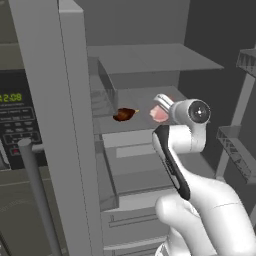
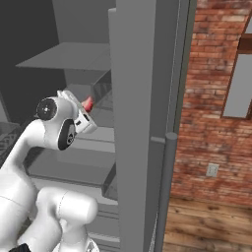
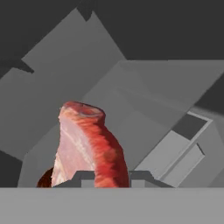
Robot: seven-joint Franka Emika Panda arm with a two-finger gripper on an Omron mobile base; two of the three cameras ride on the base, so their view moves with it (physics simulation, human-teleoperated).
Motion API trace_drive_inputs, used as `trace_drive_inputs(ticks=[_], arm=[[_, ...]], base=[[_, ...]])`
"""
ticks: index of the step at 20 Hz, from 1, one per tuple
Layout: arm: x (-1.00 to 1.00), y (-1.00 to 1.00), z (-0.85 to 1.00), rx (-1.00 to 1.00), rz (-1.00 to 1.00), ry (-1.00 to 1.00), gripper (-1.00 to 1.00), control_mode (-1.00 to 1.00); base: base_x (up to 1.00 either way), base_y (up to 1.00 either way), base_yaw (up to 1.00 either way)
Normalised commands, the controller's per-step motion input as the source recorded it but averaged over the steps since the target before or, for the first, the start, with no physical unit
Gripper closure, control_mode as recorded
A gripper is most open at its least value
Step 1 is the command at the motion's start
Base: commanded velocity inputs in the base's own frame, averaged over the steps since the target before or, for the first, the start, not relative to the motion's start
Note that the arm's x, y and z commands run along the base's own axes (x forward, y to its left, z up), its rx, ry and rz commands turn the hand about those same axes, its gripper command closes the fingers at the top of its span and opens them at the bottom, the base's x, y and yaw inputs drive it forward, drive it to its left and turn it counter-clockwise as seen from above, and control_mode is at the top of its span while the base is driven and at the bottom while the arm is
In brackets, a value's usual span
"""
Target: Place the steak on the counter behind the older steak on the same shelf of the fridge to maintain FIFO order. Close the fridge door when finished.
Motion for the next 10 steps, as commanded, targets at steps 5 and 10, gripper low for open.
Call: trace_drive_inputs(ticks=[5, 10], arm=[[0.36, -0.11, -0.17, 0.01, 0.0, 0.11, 1.0, -1.0], [0.64, 0.02, -0.25, 0.0, 0.0, 0.05, 1.0, -1.0]], base=[[0.0, 0.0, 0.0], [0.0, 0.0, 0.0]])
